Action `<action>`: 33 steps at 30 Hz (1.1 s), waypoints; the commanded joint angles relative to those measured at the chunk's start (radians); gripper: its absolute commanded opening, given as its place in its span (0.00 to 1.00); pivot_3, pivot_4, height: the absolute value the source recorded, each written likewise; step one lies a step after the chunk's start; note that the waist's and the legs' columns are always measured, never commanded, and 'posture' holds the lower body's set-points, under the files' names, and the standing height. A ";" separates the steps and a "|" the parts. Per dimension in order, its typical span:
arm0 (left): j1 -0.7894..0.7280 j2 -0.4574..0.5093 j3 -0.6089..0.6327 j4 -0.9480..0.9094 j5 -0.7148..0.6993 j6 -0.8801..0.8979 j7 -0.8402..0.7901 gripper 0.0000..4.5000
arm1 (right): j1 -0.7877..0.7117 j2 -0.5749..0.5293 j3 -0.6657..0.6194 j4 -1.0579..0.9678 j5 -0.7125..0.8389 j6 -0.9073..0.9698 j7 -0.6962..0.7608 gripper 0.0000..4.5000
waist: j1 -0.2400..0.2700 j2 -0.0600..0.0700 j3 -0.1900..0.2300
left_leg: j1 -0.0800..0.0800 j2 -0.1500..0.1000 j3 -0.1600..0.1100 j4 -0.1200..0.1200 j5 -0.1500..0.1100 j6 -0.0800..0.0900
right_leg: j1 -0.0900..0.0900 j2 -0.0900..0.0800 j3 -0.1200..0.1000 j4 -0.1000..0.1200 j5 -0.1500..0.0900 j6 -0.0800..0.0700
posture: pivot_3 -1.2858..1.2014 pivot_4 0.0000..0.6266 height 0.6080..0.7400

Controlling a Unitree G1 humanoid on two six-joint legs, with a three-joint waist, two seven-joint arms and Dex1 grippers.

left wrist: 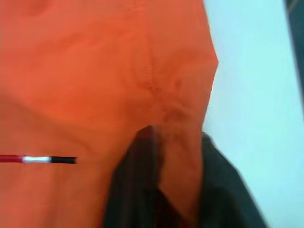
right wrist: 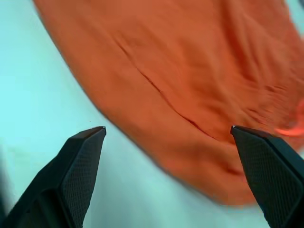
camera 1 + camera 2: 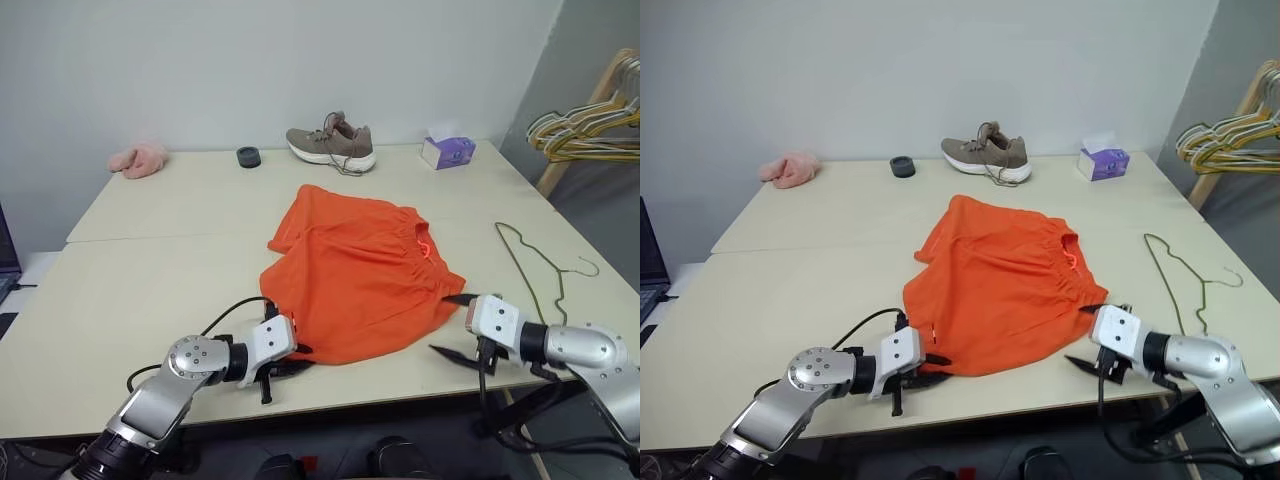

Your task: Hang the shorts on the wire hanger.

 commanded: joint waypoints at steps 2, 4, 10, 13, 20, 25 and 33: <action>-0.026 0.013 0.080 0.046 0.019 -0.030 0.038 0.01 | -0.148 -0.001 0.074 0.177 -0.181 -0.176 -0.059 1.00 | -0.012 0.000 0.000 | 0.000 0.000 0.000 0.000 0.000 0.000 | 0.000 0.000 0.000 0.000 0.001 0.001 | 0.44 0.06 1.00; -0.031 0.014 0.105 0.058 0.012 -0.039 0.040 0.01 | -0.226 0.006 0.125 0.274 -0.255 -0.250 -0.073 1.00 | -0.017 0.001 0.001 | 0.000 0.000 0.001 0.000 0.000 0.000 | 0.004 0.000 0.000 0.001 0.003 0.006 | 0.45 0.05 1.00; -0.028 0.023 0.151 0.080 0.008 -0.070 0.035 0.01 | -0.400 0.064 0.246 0.506 -0.396 -0.432 -0.104 1.00 | -0.018 0.001 0.001 | -0.006 0.000 -0.001 -0.002 0.000 0.000 | -0.001 0.000 -0.001 0.001 0.006 0.002 | 0.46 0.05 1.00; -0.012 0.025 0.168 0.074 0.001 -0.075 0.032 0.01 | -0.464 0.108 0.292 0.585 -0.437 -0.493 -0.113 1.00 | -0.018 0.001 0.001 | -0.009 0.000 -0.001 -0.003 0.000 0.000 | -0.004 0.000 -0.002 0.001 0.006 0.001 | 0.46 0.04 1.00; 0.010 0.037 0.180 0.073 0.007 -0.083 0.012 0.00 | -0.545 0.150 0.327 0.695 -0.467 -0.589 -0.101 0.55 | -0.015 0.001 0.001 | -0.008 -0.001 -0.003 -0.002 0.000 0.000 | -0.002 -0.001 -0.003 0.002 0.006 0.001 | 0.46 0.04 1.00; 0.024 0.070 0.172 0.077 0.006 -0.088 -0.035 0.00 | -0.569 0.151 0.330 0.706 -0.430 -0.633 -0.035 0.16 | -0.015 0.001 0.001 | -0.008 -0.001 -0.003 -0.002 0.000 0.000 | -0.002 -0.001 -0.003 0.002 0.006 0.001 | 0.46 0.05 1.00; 0.143 0.257 0.163 -0.029 -0.061 -0.035 -0.260 0.00 | -0.507 0.066 0.314 0.545 -0.175 -0.613 0.284 0.01 | -0.023 0.003 0.000 | -0.008 0.000 -0.006 -0.003 0.000 0.000 | -0.002 -0.006 -0.003 0.002 0.006 0.001 | 0.46 0.05 1.00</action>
